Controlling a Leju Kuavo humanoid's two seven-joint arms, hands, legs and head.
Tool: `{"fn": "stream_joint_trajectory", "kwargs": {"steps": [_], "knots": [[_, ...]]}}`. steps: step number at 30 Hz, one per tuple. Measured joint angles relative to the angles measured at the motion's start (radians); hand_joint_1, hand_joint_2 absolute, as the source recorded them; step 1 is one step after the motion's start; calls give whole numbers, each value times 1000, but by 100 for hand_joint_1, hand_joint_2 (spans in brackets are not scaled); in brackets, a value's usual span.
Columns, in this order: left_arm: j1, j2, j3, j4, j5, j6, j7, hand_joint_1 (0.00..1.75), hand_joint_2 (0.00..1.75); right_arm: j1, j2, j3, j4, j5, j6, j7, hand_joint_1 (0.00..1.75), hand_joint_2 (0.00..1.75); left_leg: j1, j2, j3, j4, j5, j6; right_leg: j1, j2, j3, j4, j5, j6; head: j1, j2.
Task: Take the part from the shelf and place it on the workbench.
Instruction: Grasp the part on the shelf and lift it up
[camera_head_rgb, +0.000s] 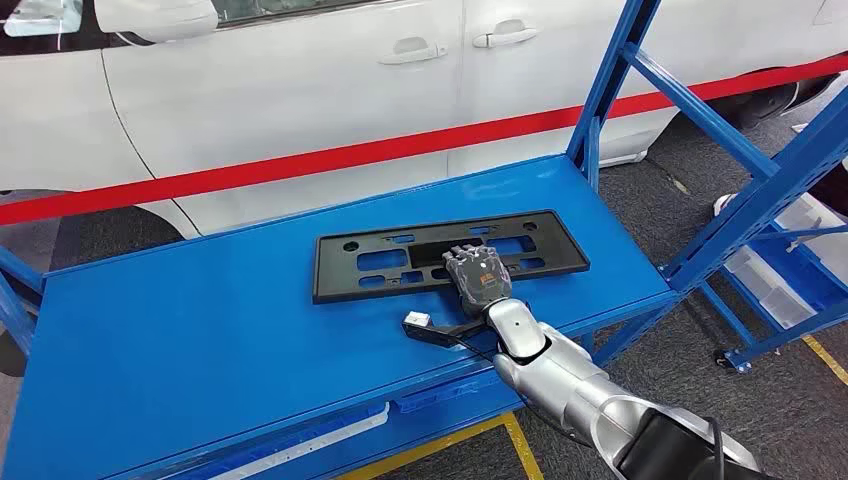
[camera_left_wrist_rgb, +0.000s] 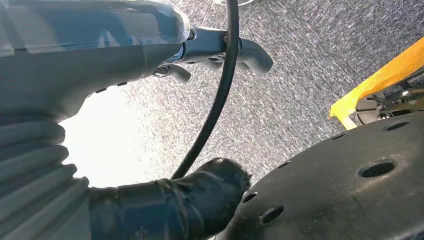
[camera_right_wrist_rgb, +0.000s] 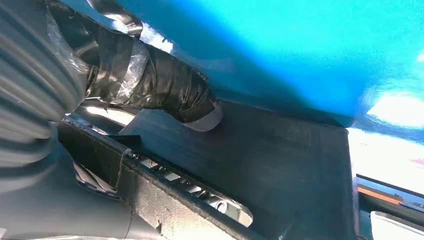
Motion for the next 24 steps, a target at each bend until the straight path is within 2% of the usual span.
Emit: {"fn": "stream_joint_trajectory", "kwargs": {"steps": [24], "knots": [[0, 5, 0, 0, -1, 0, -8, 0, 175, 23, -8, -3, -36, -3, -4, -1, 175, 175, 0, 0, 0, 0, 0, 0, 0, 0, 0, 0, 0, 0, 0, 0]]}}
